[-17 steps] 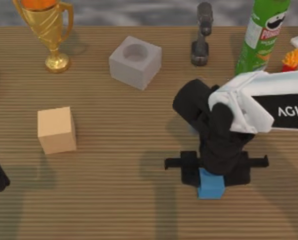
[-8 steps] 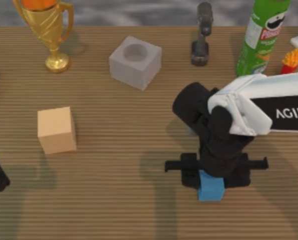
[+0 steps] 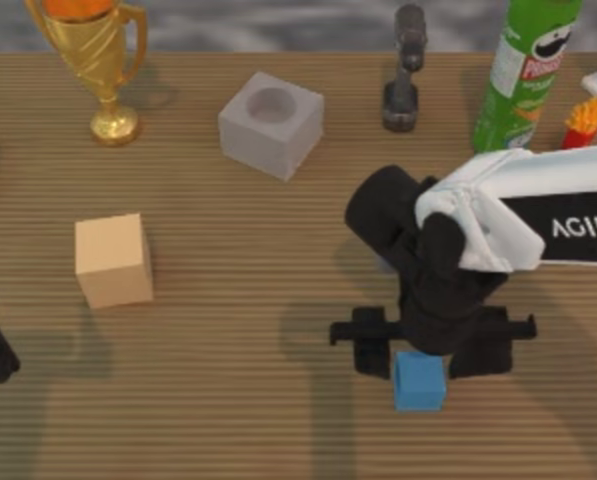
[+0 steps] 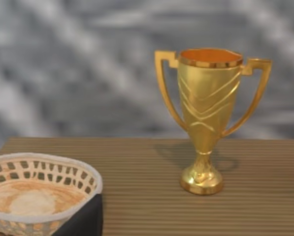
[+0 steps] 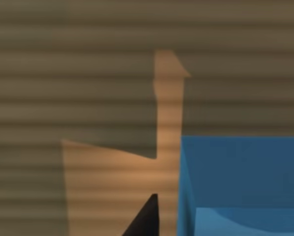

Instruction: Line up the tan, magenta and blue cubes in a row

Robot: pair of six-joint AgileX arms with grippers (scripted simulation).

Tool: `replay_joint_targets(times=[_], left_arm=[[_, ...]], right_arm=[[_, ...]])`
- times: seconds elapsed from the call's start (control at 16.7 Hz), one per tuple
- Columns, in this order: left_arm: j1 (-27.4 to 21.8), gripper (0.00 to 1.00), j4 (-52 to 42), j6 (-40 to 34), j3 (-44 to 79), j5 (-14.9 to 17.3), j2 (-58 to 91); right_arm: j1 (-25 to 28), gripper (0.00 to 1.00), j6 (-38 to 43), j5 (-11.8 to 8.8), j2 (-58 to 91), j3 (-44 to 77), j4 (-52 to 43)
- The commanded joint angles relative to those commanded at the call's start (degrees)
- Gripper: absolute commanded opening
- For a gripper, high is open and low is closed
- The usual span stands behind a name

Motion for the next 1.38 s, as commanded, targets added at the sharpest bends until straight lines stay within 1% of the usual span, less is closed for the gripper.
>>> replay_joint_targets(times=[0.06, 0.12, 0.66, 0.78, 1.08, 1.2, 1.38], left_arm=[[0.0, 1.0, 0.0, 0.0, 0.0, 0.0, 0.0], [0.0, 1.0, 0.0, 0.0, 0.0, 0.0, 0.0], [0.0, 1.0, 0.0, 0.0, 0.0, 0.0, 0.0], [0.0, 1.0, 0.0, 0.0, 0.0, 0.0, 0.0], [0.0, 1.0, 0.0, 0.0, 0.0, 0.0, 0.0], [0.0, 1.0, 0.0, 0.0, 0.0, 0.0, 0.0], [0.0, 1.0, 0.0, 0.0, 0.0, 0.0, 0.0]], right_arm=[[0.0, 0.98, 0.0, 0.0, 0.0, 0.0, 0.0], [0.0, 1.0, 0.0, 0.0, 0.0, 0.0, 0.0], [-0.1, 1.0, 0.0, 0.0, -0.1, 0.2, -0.2], [0.1, 1.0, 0.1, 0.0, -1.0, 1.6, -2.4], [0.5, 1.0, 0.1, -0.1, -5.6, 7.0, -13.2], [0.6, 1.0, 0.0, 0.0, -6.8, 8.0, -14.8], [0.3, 1.0, 0.0, 0.0, -6.6, 7.9, -14.7]])
